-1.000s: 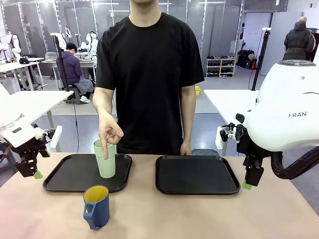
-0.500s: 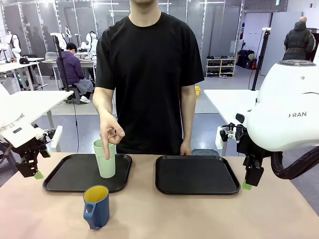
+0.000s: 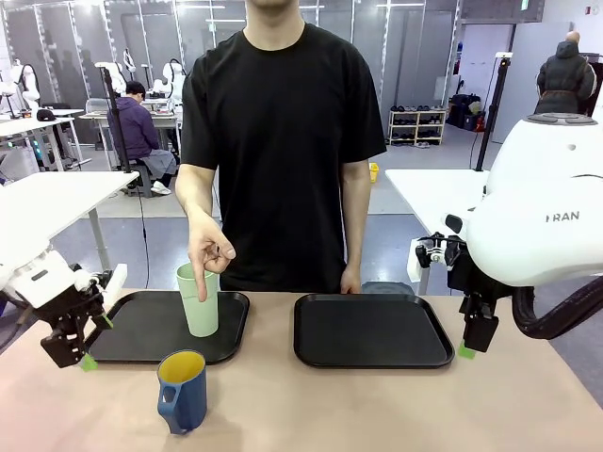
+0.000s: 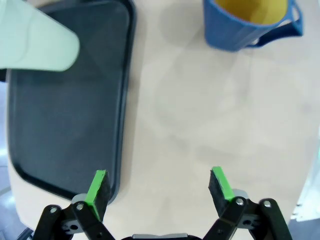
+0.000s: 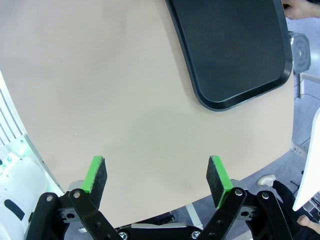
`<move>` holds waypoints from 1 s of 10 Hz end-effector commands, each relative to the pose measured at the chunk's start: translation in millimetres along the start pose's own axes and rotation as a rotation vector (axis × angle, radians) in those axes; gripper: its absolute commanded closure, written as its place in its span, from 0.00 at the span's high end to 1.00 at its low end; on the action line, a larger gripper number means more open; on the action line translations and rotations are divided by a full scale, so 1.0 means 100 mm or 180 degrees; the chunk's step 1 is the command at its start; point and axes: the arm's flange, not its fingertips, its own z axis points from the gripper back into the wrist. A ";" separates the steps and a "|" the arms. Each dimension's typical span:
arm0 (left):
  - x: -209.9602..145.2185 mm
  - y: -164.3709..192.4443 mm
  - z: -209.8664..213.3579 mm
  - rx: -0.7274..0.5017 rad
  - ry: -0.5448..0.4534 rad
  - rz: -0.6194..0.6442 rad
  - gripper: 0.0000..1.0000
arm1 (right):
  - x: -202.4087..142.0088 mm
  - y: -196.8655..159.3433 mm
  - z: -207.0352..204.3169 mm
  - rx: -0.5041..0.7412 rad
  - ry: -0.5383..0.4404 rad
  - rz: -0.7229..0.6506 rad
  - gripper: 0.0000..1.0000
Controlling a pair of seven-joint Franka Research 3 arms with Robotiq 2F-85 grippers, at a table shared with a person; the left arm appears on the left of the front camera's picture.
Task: Sort and store the cups by type.
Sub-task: Pick up the Handle plastic cup and place it into the empty Flat Tray.
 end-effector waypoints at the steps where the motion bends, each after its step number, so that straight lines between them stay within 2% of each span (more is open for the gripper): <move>1: -0.03 -0.03 -0.17 0.0009 -0.0372 -0.0028 1.00 | 0.00 0.02 0.02 -0.0030 0.0058 -0.0056 1.00; 6: 0.08 -0.15 -0.57 -0.0085 -0.1254 -0.0115 1.00 | 0.00 0.02 0.02 -0.0030 0.0058 -0.0056 1.00; 9: 0.04 -0.18 -0.69 -0.0300 -0.1522 -0.0280 1.00 | 0.00 0.02 0.02 -0.0030 0.0058 -0.0056 1.00; 10: -0.01 -0.15 -0.72 -0.0336 -0.1501 -0.0335 1.00 | 0.00 0.02 0.02 -0.0030 0.0058 -0.0056 1.00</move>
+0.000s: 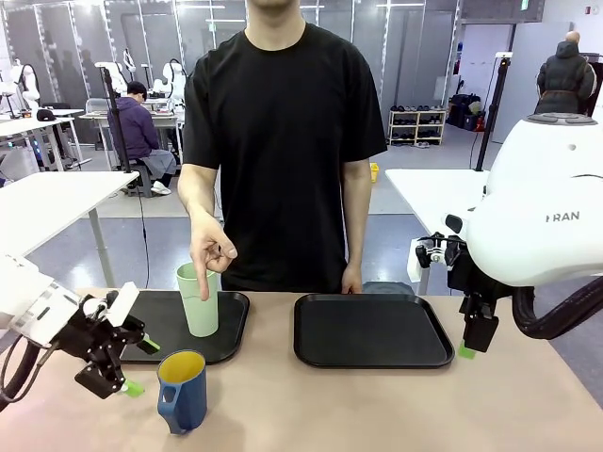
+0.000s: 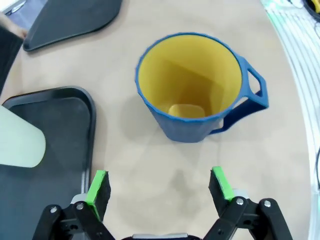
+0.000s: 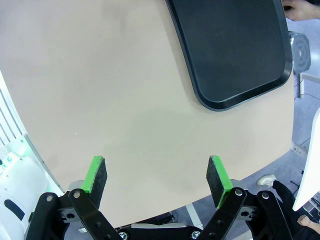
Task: Sort and store the cups by type.
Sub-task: Pick up the Handle plastic cup and place it into the empty Flat Tray.
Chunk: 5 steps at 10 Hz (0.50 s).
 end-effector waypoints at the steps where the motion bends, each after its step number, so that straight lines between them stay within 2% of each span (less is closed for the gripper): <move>1: -0.15 0.13 -0.01 -0.0144 -0.0128 -0.0091 1.00 | 0.00 0.02 0.02 -0.0030 0.0058 -0.0056 1.00; 3: -0.20 0.18 0.00 -0.0300 -0.0516 -0.0126 1.00 | 0.00 0.02 0.02 -0.0030 0.0058 -0.0056 1.00; 5: -0.27 0.23 -0.03 -0.0466 -0.0677 -0.0148 1.00 | 0.00 0.02 0.02 -0.0030 0.0058 -0.0056 1.00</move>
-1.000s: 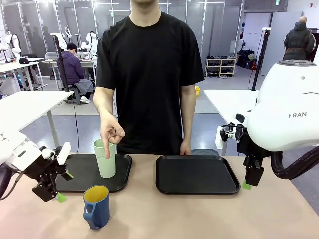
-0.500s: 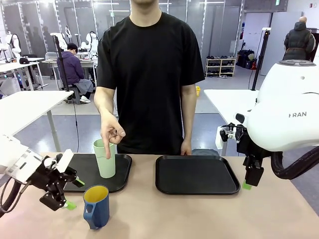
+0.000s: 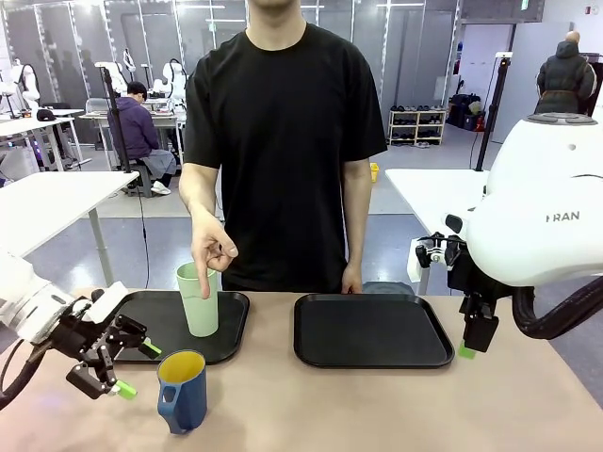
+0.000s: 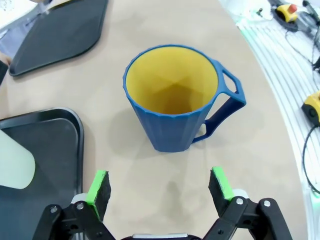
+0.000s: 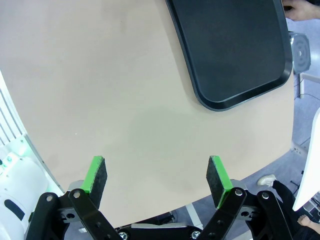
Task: Sort and store the cups by type.
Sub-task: Pick up the Handle plastic cup and place it into the empty Flat Tray.
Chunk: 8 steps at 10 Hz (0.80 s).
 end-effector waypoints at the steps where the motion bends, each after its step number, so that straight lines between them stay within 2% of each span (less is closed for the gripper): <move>1: -0.09 0.11 -0.02 -0.0132 -0.0280 -0.0059 1.00 | 0.00 0.02 0.02 -0.0030 0.0058 -0.0056 1.00; 3: -0.14 0.14 0.01 -0.0166 -0.0503 -0.0021 1.00 | 0.00 0.02 0.02 -0.0030 0.0058 -0.0056 1.00; 4: -0.07 0.04 -0.01 -0.0135 -0.0201 0.0004 1.00 | 0.00 0.02 0.02 -0.0030 0.0058 -0.0056 1.00; 8: -0.09 0.06 -0.01 -0.0181 -0.0273 0.0005 1.00 | 0.00 0.02 0.02 -0.0030 0.0058 -0.0056 1.00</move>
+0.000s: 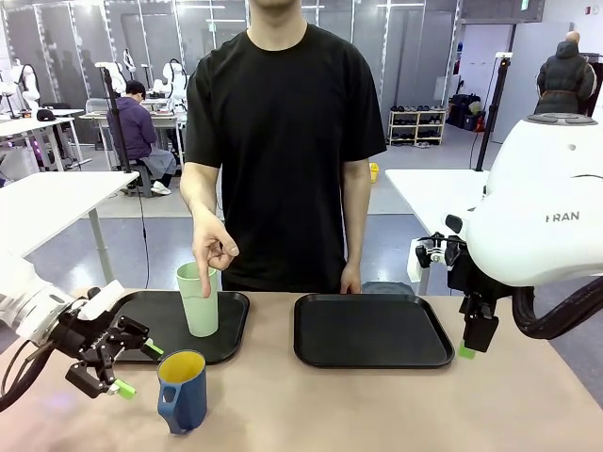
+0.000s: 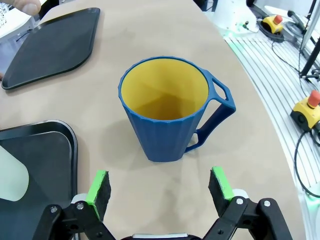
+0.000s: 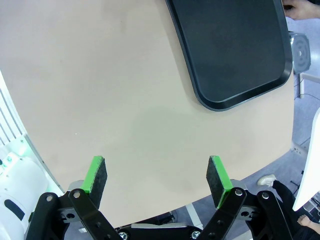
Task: Sort and store the cups by type.
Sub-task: Pick up the Handle plastic cup and place it into the empty Flat Tray.
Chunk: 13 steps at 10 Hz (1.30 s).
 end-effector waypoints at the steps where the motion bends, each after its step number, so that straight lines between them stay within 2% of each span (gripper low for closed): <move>1: -0.06 0.07 -0.05 -0.0113 -0.0065 0.0059 1.00 | 0.00 0.02 0.02 -0.0030 0.0058 -0.0056 1.00; 4: -0.20 0.09 -0.17 -0.0271 -0.0403 0.0026 1.00 | 0.00 0.02 0.02 -0.0030 0.0058 -0.0056 1.00; 9: -0.29 0.05 -0.34 -0.0169 -0.0853 0.0006 1.00 | 0.00 0.02 0.02 -0.0030 0.0058 -0.0056 1.00; 13: -0.31 0.04 -0.43 -0.0243 -0.1053 -0.0025 1.00 | 0.00 0.02 0.02 -0.0030 0.0058 -0.0056 1.00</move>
